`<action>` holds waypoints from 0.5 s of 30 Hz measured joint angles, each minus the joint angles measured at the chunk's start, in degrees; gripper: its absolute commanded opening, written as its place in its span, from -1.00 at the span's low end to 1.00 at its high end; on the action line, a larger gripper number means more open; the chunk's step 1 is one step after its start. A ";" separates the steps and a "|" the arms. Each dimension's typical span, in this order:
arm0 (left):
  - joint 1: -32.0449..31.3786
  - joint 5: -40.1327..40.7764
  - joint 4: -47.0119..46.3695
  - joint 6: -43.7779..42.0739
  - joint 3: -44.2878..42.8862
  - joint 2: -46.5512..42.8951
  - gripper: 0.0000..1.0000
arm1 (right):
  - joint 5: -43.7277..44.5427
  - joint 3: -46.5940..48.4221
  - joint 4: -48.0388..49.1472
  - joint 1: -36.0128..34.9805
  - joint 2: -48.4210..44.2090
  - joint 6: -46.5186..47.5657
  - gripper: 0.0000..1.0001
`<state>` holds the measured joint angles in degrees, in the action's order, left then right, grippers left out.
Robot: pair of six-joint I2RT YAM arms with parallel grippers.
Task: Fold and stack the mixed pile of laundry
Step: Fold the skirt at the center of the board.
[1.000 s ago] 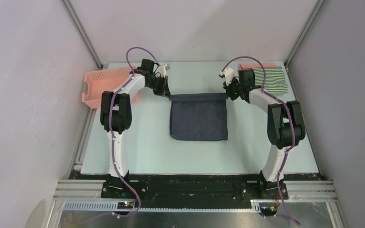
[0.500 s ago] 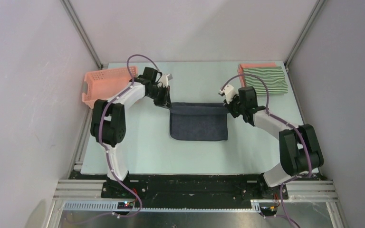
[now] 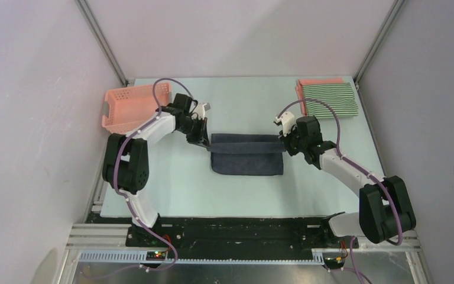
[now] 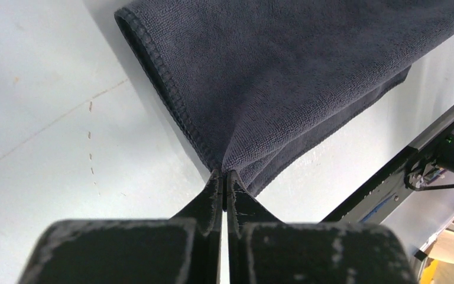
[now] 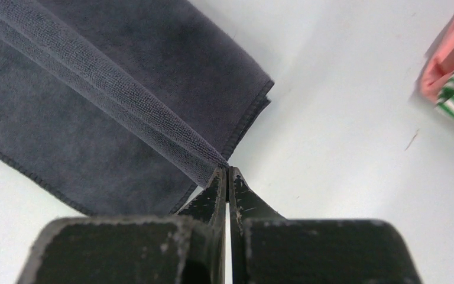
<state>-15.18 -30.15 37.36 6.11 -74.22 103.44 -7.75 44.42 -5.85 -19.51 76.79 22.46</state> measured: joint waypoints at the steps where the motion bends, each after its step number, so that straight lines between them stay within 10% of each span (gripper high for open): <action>1: -0.15 -0.02 0.00 0.04 0.39 -0.17 -1.00 | 0.22 -0.09 -1.05 -0.33 0.00 -1.14 -1.00; 15: -3.45 1.20 0.11 1.57 5.66 -0.35 -1.00 | 5.42 -0.22 -10.43 -4.81 -0.11 -11.91 -1.00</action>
<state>-18.63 -28.95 37.47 7.68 -68.55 103.09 -2.33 44.21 -16.27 -24.32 76.69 10.55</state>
